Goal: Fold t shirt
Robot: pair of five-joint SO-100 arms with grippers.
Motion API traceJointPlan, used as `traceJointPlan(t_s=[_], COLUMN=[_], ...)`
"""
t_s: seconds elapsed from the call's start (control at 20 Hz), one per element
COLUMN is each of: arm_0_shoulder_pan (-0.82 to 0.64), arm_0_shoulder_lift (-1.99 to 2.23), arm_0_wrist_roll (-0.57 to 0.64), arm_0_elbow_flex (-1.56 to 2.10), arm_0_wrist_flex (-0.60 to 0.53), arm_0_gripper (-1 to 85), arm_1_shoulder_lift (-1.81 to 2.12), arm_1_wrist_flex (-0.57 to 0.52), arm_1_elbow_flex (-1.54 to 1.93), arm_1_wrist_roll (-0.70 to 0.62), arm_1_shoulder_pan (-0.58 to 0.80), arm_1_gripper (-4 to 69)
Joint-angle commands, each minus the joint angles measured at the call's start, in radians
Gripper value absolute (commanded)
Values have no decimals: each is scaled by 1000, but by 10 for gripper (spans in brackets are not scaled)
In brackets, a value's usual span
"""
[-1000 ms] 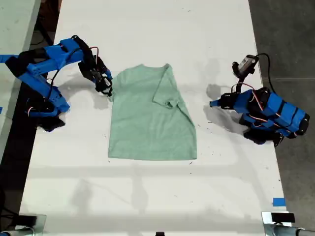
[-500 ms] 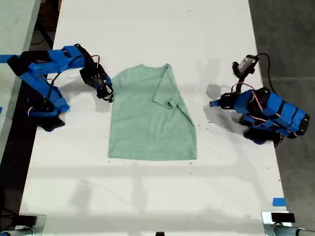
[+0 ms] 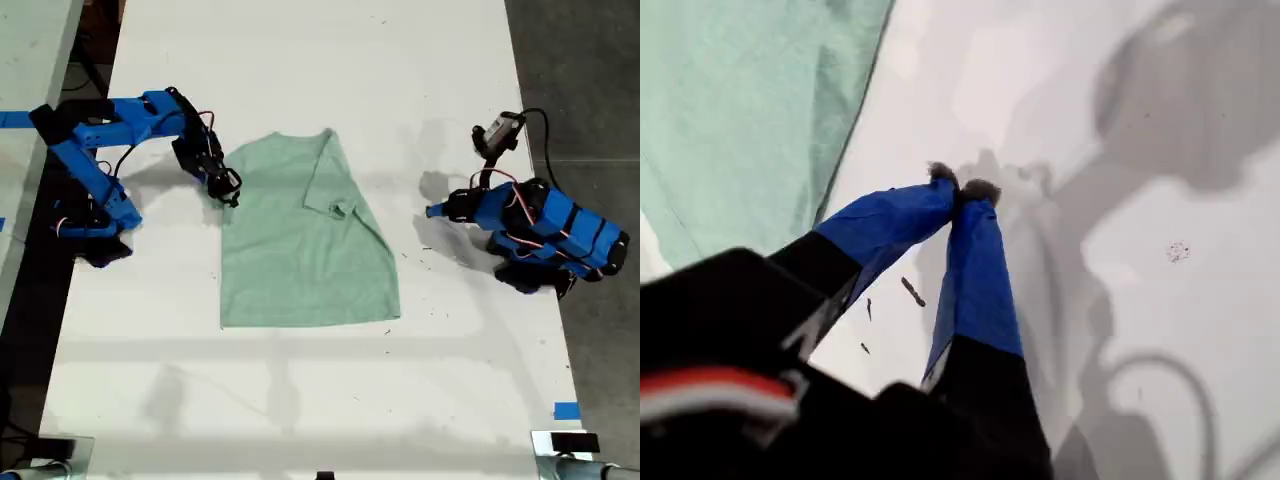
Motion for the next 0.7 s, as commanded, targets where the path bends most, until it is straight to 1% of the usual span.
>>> traceJointPlan(t_s=[0.0,0.1,0.3,0.5,0.65], arm_0_shoulder_pan=[100,166,230,360,431], arm_0_shoulder_lift=[57,41,-141,-423,-569], arm_0_wrist_roll=[-54,-40,11,44,51], arm_0_elbow_flex=[-192,-383,-742,-1081,-1160], arm_0_wrist_flex=[129,202,255,259,222], arm_0_gripper=[-2,-2,-2,-2,-2], arm_1_shoulder_lift=[17,17,17,17,17], arm_1_wrist_flex=[-2,-2,-2,-2,-3], arm_1_elbow_flex=[55,55,55,54,54], arm_1_wrist_roll=[2,0,0,-3,-5], arm_1_shoulder_pan=[2,2,2,2,2], arm_1_gripper=[22,22,22,22,22])
